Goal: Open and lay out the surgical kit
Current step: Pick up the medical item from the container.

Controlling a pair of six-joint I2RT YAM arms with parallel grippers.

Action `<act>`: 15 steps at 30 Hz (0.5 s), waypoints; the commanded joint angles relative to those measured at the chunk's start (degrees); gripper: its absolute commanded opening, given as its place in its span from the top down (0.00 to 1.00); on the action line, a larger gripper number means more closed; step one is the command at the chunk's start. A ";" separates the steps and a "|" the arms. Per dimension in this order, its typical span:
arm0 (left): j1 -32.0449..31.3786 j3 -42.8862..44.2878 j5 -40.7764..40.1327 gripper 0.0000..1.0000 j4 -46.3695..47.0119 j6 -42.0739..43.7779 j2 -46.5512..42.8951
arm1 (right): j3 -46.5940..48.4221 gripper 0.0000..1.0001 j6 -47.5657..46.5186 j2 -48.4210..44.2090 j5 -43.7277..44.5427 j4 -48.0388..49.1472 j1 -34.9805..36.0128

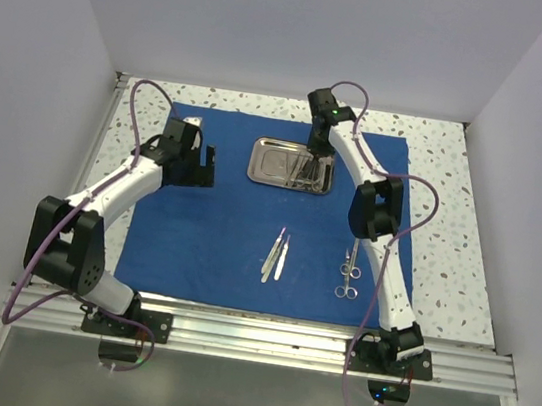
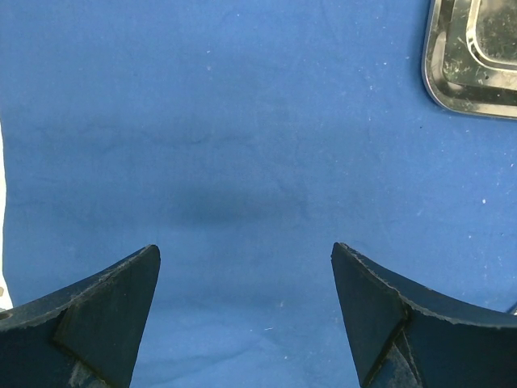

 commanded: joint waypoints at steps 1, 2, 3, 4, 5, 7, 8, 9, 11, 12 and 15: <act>0.49 1.40 -0.19 0.09 1.73 0.91 0.49 | -3.26 1.00 -1.82 -1.17 -5.13 -0.50 0.59; 0.49 1.49 -0.11 0.09 1.73 0.91 0.49 | -3.53 1.00 -1.90 -2.24 -5.40 0.21 0.59; 0.49 1.67 0.07 0.09 1.55 1.00 0.40 | -4.05 1.00 -2.17 -3.64 -5.66 1.00 0.51; 0.40 1.76 0.16 0.09 1.64 1.09 0.31 | -4.23 1.00 -2.34 -4.70 -5.75 2.22 0.59; 0.49 1.76 0.16 0.09 1.55 1.09 0.05 | -4.14 1.00 -2.52 -6.71 -5.75 2.58 0.51; 0.49 2.02 -0.10 0.08 1.29 1.26 -0.13 | -4.32 1.00 -3.22 -8.48 -5.75 3.20 0.59; 0.49 2.11 -0.37 0.08 1.29 1.27 -0.13 | -4.32 1.00 -3.48 -10.49 -5.40 3.38 0.51; 0.49 2.28 -0.98 0.08 1.20 1.35 -0.13 | -4.93 1.00 -4.01 -11.38 -5.31 3.55 0.51; 0.49 2.72 -1.68 0.08 0.59 1.44 -0.04 | -6.33 1.00 -4.36 -13.66 -5.23 4.43 0.42; 0.49 3.25 -2.12 0.08 0.41 1.53 -0.13 | -8.17 1.00 -4.63 -16.20 -5.14 4.78 0.24; 0.49 4.39 -3.00 0.08 -0.20 1.44 -0.39 | -11.95 1.00 -5.24 -20.95 -4.87 6.54 -0.02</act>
